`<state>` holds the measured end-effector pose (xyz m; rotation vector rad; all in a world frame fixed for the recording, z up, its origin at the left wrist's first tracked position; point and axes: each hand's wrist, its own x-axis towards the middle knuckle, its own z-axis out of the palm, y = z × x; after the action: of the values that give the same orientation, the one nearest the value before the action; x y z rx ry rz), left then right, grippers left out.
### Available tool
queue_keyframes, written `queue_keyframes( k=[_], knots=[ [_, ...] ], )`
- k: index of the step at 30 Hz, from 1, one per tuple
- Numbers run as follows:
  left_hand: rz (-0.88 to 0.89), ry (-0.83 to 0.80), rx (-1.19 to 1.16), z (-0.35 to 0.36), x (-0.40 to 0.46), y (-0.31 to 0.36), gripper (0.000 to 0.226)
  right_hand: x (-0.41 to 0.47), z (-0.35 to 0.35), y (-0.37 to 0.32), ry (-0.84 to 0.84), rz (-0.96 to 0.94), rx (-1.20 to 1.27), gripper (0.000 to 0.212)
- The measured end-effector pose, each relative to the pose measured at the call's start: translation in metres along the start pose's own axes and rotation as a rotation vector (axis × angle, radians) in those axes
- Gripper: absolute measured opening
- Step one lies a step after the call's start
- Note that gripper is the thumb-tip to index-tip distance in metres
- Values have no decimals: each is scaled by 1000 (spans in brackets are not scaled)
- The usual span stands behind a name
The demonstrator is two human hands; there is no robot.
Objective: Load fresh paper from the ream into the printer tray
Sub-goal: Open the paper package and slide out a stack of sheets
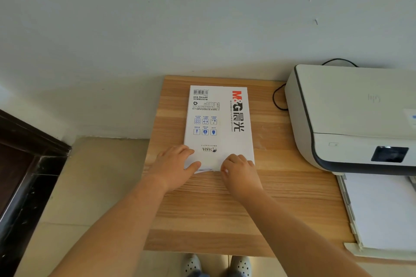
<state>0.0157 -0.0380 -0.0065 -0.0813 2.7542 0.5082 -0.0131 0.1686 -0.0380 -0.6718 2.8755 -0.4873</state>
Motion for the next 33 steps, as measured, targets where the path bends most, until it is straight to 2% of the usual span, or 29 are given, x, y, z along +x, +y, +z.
queue_keyframes(
  k=[6,12,17,24,29,33],
  knots=[
    [19,2,15,3,2,10,55,-9,1,2,45,-30,-39,4],
    [11,-9,29,6,-2,11,56,-22,9,1,54,-54,-62,9],
    [16,-5,39,10,-4,10,57,-35,20,0,-20,-126,-189,11],
    [18,23,42,14,-7,10,57,-49,40,10,-60,-57,-216,12],
    [7,41,36,15,-7,9,57,-53,35,8,8,-103,-221,4],
    [20,41,45,15,-5,10,57,-57,28,9,95,-146,-226,24]
  ],
)
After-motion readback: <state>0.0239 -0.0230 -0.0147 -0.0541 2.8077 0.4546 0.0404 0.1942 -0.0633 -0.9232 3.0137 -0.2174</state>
